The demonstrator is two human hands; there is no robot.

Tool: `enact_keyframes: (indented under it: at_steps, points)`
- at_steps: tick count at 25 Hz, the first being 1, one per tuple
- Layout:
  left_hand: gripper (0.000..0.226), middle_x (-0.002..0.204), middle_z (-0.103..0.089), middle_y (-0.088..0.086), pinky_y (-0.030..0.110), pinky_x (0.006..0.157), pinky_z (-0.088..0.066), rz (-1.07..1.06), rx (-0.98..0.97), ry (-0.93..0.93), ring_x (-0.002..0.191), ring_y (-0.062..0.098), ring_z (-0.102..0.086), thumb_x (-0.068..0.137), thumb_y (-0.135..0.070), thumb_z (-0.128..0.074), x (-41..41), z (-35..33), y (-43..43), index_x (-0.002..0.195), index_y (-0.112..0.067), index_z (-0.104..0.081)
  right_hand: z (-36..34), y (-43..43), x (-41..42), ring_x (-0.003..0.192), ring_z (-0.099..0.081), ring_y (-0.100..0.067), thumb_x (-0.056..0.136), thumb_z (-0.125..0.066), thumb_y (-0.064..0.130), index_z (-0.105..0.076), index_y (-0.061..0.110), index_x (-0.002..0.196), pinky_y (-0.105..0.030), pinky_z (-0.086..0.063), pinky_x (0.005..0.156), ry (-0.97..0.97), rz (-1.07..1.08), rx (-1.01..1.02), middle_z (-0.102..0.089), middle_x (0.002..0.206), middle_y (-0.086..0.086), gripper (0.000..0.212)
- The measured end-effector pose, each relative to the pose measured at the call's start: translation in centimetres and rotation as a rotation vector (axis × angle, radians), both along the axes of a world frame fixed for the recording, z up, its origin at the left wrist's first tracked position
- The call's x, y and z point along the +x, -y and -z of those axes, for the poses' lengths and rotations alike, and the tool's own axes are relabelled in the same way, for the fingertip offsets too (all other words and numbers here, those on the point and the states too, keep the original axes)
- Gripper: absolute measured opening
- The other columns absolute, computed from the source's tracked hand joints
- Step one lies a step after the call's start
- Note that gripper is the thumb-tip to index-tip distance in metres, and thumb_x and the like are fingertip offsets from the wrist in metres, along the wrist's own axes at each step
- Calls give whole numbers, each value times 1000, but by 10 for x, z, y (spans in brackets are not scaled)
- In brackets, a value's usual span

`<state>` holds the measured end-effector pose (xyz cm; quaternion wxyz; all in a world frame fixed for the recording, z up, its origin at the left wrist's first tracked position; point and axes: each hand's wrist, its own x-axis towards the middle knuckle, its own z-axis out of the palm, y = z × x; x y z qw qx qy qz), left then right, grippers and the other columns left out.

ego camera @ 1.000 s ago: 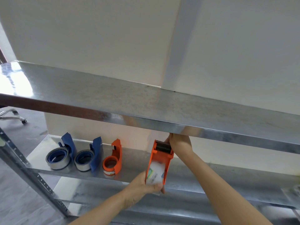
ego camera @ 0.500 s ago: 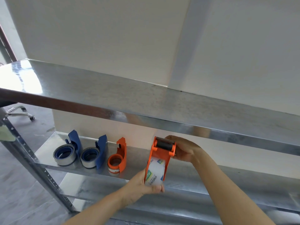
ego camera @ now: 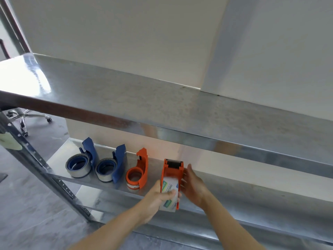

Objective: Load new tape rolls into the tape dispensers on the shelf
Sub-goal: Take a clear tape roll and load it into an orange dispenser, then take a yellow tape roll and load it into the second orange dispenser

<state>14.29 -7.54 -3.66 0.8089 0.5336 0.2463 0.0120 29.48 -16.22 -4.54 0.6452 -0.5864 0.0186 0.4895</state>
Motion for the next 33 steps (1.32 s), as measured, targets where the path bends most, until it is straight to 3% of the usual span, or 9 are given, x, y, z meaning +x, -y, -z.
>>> enact_keyframes:
  at_steps: [6, 9, 12, 15, 18, 20, 23, 26, 33]
  points:
    - [16, 98, -71, 8, 26, 68, -56, -99, 58, -209, 89, 20, -69, 90, -9, -64, 42, 22, -12, 103, -14, -58, 40, -31, 0, 93, -69, -32, 97, -29, 55, -62, 5, 116, -42, -53, 76, -55, 82, -77, -73, 100, -19, 64]
    - [17, 106, -72, 16, 28, 69, -56, -107, 56, -259, 93, 25, -71, 89, -11, -65, 59, 39, -18, 106, -11, -60, 49, -37, 0, 78, -74, -25, 94, -22, 65, -69, 10, 106, -38, -55, 71, 47, 34, -177, -76, 87, -13, 73]
    - [18, 106, -73, 17, 34, 77, -59, -56, 64, -272, 97, 29, -71, 91, -14, -64, 67, 47, -25, 107, -8, -66, 96, -30, 7, 102, -68, -24, 74, -16, 90, -65, 32, 115, -47, -49, 96, 365, -44, -335, -73, 107, -2, 86]
    - [18, 105, -74, 16, 37, 82, -58, -9, 92, -257, 96, 29, -71, 92, -16, -61, 72, 49, -29, 107, -7, -68, 88, -13, -1, 91, -68, -16, 80, -22, 77, -69, 29, 95, -47, -51, 90, 629, 27, -382, -73, 94, 2, 69]
    - [12, 95, -74, 7, 30, 77, -55, 1, 118, -235, 88, 19, -71, 92, -18, -60, 77, 48, -33, 98, -15, -70, 53, 3, -29, 106, -59, -1, 81, -53, 55, -64, 34, 115, -30, -49, 94, 828, -30, -231, -64, 113, 17, 41]
    - [10, 95, -75, 2, 34, 84, -57, 3, 200, -264, 90, 16, -71, 85, -27, -68, 76, 48, -34, 93, -21, -69, 51, 13, -36, 114, -46, 3, 75, -61, 46, -50, 33, 132, -18, -40, 94, 1060, -199, -260, -51, 123, 25, 60]
    - [30, 96, -73, -3, 30, 82, -57, -64, 471, -382, 91, 14, -69, 75, -41, -76, 67, 45, -37, 93, -22, -62, 60, 16, -31, 112, -42, -11, 73, -58, 49, -40, 29, 140, -27, -38, 95, 1286, -316, -387, -47, 127, 12, 73]
    - [47, 100, -68, -9, 26, 78, -55, -94, 755, -358, 93, 11, -66, 72, -48, -74, 50, 30, -45, 106, -21, -57, 53, 15, -29, 120, -38, -17, 71, -57, 52, -42, 27, 138, -34, -40, 103, 1307, -327, -437, -43, 134, 3, 72]
    - [54, 104, -63, -12, 24, 82, -50, -170, 921, -351, 96, 11, -64, 73, -34, -75, -20, -9, -89, 122, -23, -55, 11, -14, -31, 119, -43, -18, 70, -69, 37, -55, 26, 127, -29, -38, 102, 1561, -389, -396, -51, 131, 4, 59]
